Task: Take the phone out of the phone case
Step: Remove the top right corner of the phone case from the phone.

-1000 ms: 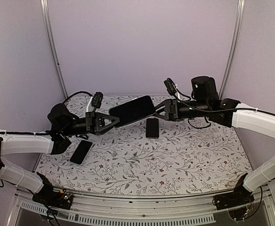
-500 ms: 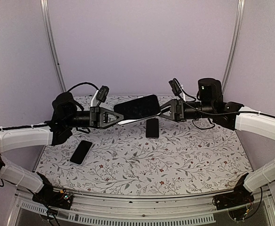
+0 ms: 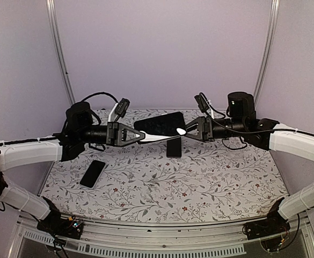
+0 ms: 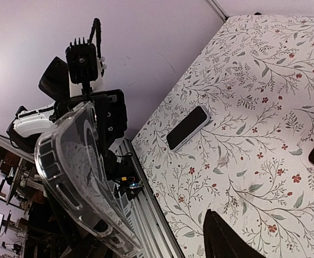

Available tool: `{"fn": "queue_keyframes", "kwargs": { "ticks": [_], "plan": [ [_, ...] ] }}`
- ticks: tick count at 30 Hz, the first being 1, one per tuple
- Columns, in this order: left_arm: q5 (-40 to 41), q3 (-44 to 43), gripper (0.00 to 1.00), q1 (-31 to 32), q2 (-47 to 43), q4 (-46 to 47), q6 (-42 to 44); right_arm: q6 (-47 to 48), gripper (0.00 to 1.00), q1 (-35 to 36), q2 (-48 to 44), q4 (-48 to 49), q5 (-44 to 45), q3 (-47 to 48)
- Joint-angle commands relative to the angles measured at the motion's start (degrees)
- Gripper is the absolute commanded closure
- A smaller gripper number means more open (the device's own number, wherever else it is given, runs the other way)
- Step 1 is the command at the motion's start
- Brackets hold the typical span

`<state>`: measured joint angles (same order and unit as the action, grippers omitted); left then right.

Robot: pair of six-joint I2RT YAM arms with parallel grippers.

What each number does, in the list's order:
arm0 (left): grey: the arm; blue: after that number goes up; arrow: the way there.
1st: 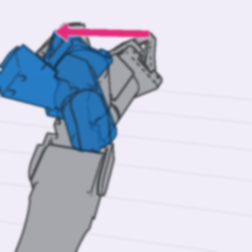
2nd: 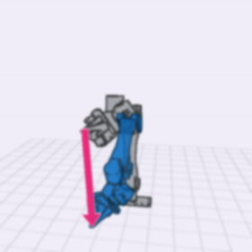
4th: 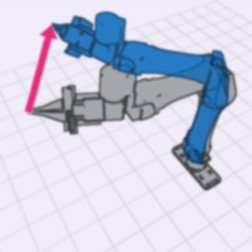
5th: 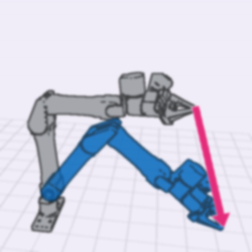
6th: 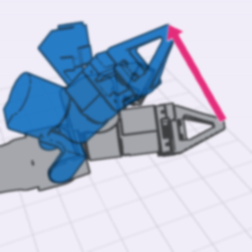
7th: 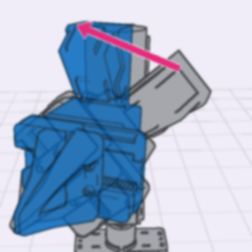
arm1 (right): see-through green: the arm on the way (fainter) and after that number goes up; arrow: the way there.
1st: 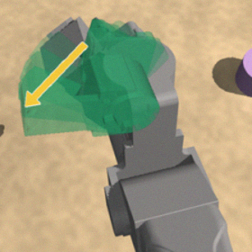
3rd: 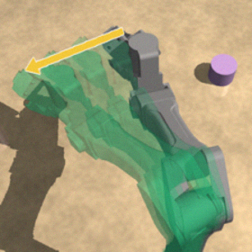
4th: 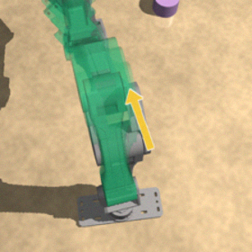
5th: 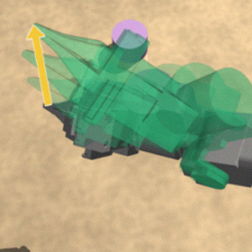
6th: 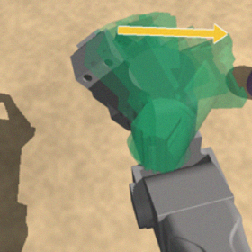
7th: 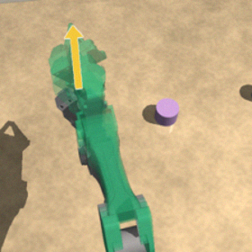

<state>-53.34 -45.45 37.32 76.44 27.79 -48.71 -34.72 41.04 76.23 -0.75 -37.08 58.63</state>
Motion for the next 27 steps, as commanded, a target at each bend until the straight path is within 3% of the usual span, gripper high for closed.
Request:
{"fn": "queue_keyframes", "kwargs": {
  "ticks": [1,6,14,27],
  "plan": [
    [0.1,0.2,1.0,1.4,3.4,-15.7,4.3,-1.6,0.48,0.2,-3.6,11.6,-4.6,1.7],
    [0.4,-1.1,1.0,0.0,3.5,-20.8,7.5,-0.7,0.59,-0.3,-4.6,11.4,-5.9,1.6],
    [0.7,-4.1,1.0,-0.8,4.5,-29.8,14.3,0.6,0.61,-0.3,-3.5,9.5,-9.1,3.1],
    [1.5,-7.1,1.0,2.1,2.1,-39.9,28.2,-2.2,0.76,-0.6,1.3,8.8,-14.7,6.0]
  ]
}}
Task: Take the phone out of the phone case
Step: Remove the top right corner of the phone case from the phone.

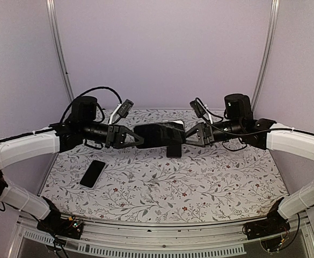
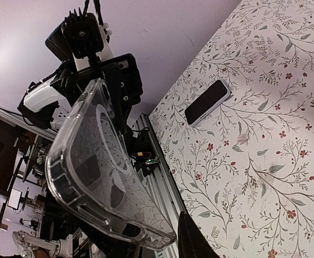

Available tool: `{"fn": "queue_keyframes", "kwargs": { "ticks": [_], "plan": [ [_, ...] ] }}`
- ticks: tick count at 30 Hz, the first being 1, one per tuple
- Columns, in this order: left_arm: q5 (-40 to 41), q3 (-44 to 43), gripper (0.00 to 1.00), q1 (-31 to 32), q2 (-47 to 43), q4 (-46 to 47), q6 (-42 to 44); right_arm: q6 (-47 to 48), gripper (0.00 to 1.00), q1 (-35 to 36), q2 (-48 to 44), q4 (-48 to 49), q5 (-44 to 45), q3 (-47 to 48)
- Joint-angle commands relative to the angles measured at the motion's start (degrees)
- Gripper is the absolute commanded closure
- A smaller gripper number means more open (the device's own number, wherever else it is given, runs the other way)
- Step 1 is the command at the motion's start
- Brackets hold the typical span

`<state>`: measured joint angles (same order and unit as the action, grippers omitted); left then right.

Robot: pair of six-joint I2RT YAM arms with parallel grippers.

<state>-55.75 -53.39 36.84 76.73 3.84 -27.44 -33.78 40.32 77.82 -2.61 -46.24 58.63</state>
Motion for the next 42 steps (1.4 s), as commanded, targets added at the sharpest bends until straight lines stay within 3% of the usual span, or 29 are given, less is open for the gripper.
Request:
{"fn": "queue_keyframes", "kwargs": {
  "ticks": [1,8,14,18,23,31,42],
  "plan": [
    [4.3,0.6,1.0,2.7,1.8,-16.6,7.6,-3.4,0.77,-0.1,-0.1,10.7,-5.9,6.3],
    [8.2,-0.6,1.0,4.5,0.8,-20.2,11.9,-7.8,0.93,-0.7,2.7,10.7,-8.0,6.7],
    [12.1,-2.6,1.0,6.9,0.1,-23.4,14.9,-10.5,0.98,-0.8,4.5,10.8,-9.0,6.5],
    [13.6,-2.8,1.0,7.2,-0.7,-23.0,14.7,-11.2,0.97,-0.7,4.7,10.8,-8.7,6.4],
    [10.1,-1.4,1.0,6.2,-0.6,-19.9,12.6,-5.5,0.86,-0.6,1.4,7.0,-2.5,6.2],
    [13.0,-4.2,1.0,8.6,-1.6,-24.1,17.2,-8.0,0.92,-0.6,4.9,6.6,-6.7,5.9],
    [22.0,-9.4,1.0,13.3,0.4,-31.5,23.0,-10.3,0.93,-0.7,7.5,6.1,-9.7,6.7]
  ]
}}
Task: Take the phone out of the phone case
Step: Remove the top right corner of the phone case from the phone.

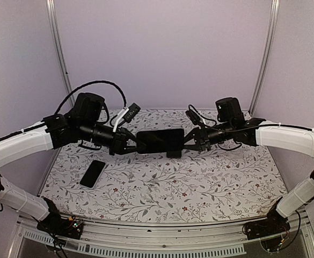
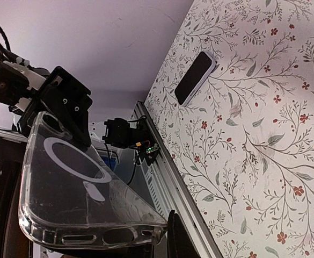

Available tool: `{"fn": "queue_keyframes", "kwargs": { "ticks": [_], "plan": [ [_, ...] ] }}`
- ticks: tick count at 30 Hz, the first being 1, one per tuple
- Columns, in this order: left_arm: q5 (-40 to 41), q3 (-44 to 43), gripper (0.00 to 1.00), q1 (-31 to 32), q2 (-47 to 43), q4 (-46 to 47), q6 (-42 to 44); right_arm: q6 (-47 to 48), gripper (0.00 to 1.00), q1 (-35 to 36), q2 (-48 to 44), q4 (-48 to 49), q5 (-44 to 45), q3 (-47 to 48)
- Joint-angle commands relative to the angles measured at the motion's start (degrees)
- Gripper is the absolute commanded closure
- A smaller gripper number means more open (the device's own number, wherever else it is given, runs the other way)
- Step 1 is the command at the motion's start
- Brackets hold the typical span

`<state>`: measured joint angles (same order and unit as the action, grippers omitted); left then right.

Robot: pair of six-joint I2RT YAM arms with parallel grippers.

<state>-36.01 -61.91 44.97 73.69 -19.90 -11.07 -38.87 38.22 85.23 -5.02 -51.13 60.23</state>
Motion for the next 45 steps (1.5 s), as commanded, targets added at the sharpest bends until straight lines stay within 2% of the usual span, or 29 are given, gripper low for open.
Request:
{"fn": "queue_keyframes", "kwargs": {
  "ticks": [1,9,16,19,23,27,33,37,45],
  "plan": [
    [3.1,-1.3,1.0,5.6,3.7,-8.6,7.2,-5.4,0.93,1.4,0.3,8.4,-5.1,4.9],
    [8.0,-3.2,1.0,9.0,5.4,-12.5,9.5,-6.3,0.93,1.4,1.6,8.6,-6.5,4.9],
    [9.0,-1.2,1.0,8.2,4.2,-9.2,7.3,-5.0,0.91,1.4,1.4,7.8,-5.1,4.8],
    [2.6,1.6,1.0,4.6,3.0,-4.1,3.4,-1.3,0.83,1.4,-0.9,6.7,-2.4,4.6],
    [-8.9,6.8,1.0,-0.3,1.0,5.0,-2.6,3.1,0.66,1.5,-5.5,8.2,-0.2,3.3],
    [-14.4,9.3,1.0,-2.4,1.2,10.7,-6.6,4.8,0.52,1.7,-8.1,10.9,-1.1,2.6],
    [-20.3,11.2,1.0,-4.3,2.6,18.8,-13.5,4.6,0.48,2.2,-6.8,10.2,-2.2,3.1],
    [-21.8,12.4,1.0,-5.9,2.7,22.9,-15.5,4.5,0.46,2.0,-8.0,8.8,1.5,1.2],
    [-27.0,16.3,1.0,-10.0,2.2,31.3,-21.0,4.6,0.34,0.3,-13.0,7.4,6.6,-4.4]
  ]
}}
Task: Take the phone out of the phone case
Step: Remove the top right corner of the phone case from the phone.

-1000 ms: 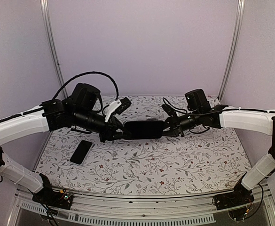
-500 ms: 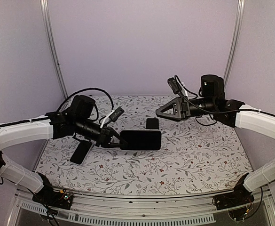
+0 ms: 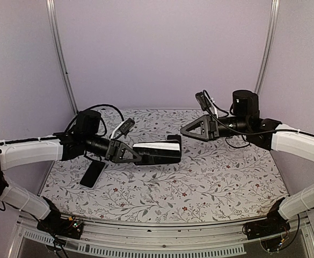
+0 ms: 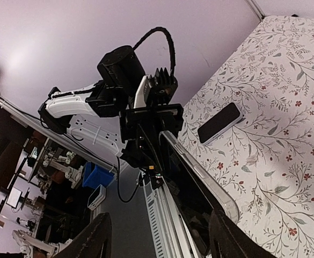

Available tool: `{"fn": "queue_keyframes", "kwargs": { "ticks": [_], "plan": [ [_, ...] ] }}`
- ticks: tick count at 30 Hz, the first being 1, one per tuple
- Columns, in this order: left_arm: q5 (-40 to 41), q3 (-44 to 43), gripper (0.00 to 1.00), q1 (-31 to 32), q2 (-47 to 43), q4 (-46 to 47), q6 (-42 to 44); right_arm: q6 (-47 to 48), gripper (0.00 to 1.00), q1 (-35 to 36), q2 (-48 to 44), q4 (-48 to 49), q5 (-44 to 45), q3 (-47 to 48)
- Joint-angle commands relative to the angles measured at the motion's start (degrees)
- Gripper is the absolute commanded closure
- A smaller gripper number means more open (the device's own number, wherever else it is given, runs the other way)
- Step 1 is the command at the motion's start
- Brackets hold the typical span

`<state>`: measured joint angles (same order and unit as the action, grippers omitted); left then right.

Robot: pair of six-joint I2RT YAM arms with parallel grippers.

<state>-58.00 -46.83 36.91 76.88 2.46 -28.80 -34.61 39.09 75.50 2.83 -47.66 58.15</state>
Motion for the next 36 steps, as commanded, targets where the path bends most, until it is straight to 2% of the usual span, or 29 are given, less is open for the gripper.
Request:
{"fn": "queue_keyframes", "kwargs": {
  "ticks": [1,6,14,22,36],
  "plan": [
    [-5.4,1.6,1.0,-2.3,-1.1,9.7,-3.6,0.0,0.34,-0.7,-3.8,-0.3,3.5,-3.0],
    [-8.2,4.8,1.0,-3.9,-1.8,18.2,-8.5,-1.8,0.32,-1.2,-5.2,0.9,4.4,-5.1],
    [-11.5,8.6,1.0,-4.3,-2.9,30.2,-14.9,-4.6,0.32,-1.1,-1.7,4.6,0.1,-4.6],
    [-12.2,7.4,1.0,-4.4,-2.8,31.6,-15.4,-7.4,0.35,-0.6,0.6,8.3,-1.4,-4.6],
    [-12.2,7.3,1.0,-4.5,-1.6,37.0,-18.5,-8.1,0.41,1.3,3.1,9.0,-1.5,-3.5]
  ]
}}
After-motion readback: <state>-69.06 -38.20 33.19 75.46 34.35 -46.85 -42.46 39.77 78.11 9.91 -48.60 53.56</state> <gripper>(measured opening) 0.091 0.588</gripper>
